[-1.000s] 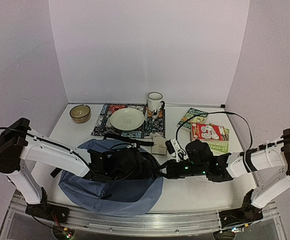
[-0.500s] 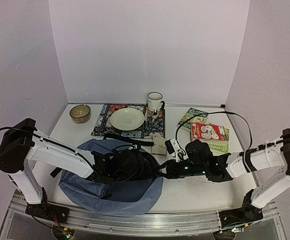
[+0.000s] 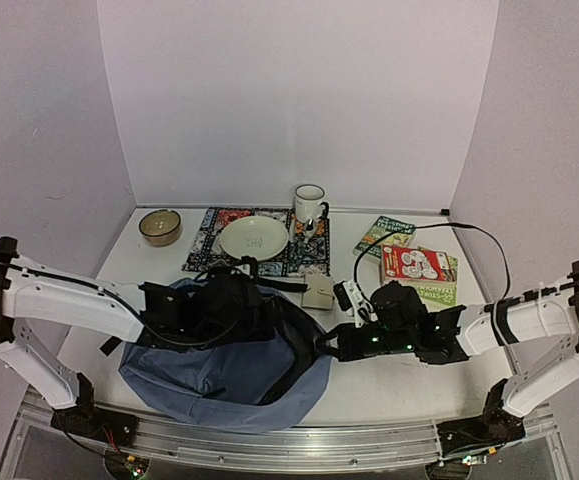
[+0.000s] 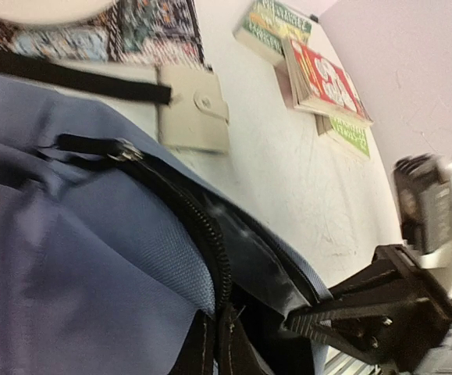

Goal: Pack the student bag
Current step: Pick up the largest pocket of the bag from the student bag, then put down the student bag at the center of the board.

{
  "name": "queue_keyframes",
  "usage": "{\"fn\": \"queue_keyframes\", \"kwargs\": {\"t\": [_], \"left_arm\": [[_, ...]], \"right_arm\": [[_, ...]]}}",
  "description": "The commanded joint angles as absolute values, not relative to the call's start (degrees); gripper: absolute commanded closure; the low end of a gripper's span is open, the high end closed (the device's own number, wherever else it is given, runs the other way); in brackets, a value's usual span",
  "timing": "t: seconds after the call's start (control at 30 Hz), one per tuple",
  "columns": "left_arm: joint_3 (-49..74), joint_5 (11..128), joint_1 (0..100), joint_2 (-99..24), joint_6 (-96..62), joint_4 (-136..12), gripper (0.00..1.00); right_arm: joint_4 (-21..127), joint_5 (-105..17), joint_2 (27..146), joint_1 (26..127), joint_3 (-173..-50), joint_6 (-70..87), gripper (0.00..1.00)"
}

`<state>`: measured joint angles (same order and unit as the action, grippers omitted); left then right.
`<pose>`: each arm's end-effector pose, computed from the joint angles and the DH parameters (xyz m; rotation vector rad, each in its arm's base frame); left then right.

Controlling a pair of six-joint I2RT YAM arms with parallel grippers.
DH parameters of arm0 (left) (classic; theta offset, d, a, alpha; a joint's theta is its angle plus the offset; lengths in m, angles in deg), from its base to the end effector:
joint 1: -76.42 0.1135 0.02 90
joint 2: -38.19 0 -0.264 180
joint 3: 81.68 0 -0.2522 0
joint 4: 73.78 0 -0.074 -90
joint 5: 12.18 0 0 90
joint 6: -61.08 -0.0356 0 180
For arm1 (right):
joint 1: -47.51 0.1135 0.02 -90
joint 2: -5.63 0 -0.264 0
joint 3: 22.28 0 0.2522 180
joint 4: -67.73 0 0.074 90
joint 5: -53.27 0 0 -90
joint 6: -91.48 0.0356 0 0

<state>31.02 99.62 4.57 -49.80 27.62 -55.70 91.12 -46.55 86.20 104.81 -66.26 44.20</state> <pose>0.1154 -0.3096 0.2212 0.0962 2.3144 -0.8022 0.1491 0.2435 0.1987 -0.3939 1.9922 1.3422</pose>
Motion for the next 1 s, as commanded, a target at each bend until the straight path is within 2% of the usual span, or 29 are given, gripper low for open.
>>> {"fn": "queue_keyframes", "kwargs": {"t": [0.0, 0.2, 0.43, 0.67, 0.83, 0.97], "left_arm": [[29.25, 107.69, 5.55, -41.34, 21.47, -41.90, 1.00], [29.29, 110.69, 9.86, -36.24, 18.16, -25.94, 1.00], [28.78, 116.58, 16.29, -38.23, 16.54, -14.68, 1.00], [22.96, 128.24, 21.24, -45.98, 12.91, -7.43, 1.00], [16.36, 141.76, 21.84, -50.48, 8.73, -2.53, 0.97], [14.09, 146.70, 21.92, -52.13, 6.04, -2.77, 0.98]], "right_arm": [[85.65, -41.70, 86.57, 104.97, -68.44, 40.34, 1.00], [83.59, -39.65, 90.62, 104.95, -71.40, 37.80, 1.00], [79.08, -37.30, 93.91, 104.95, -74.83, 35.48, 1.00], [75.54, -38.17, 95.46, 104.95, -77.46, 33.86, 1.00], [71.82, -36.93, 96.44, 104.96, -79.31, 33.14, 1.00], [71.20, -38.97, 97.83, 104.96, -80.60, 32.52, 1.00]]}}
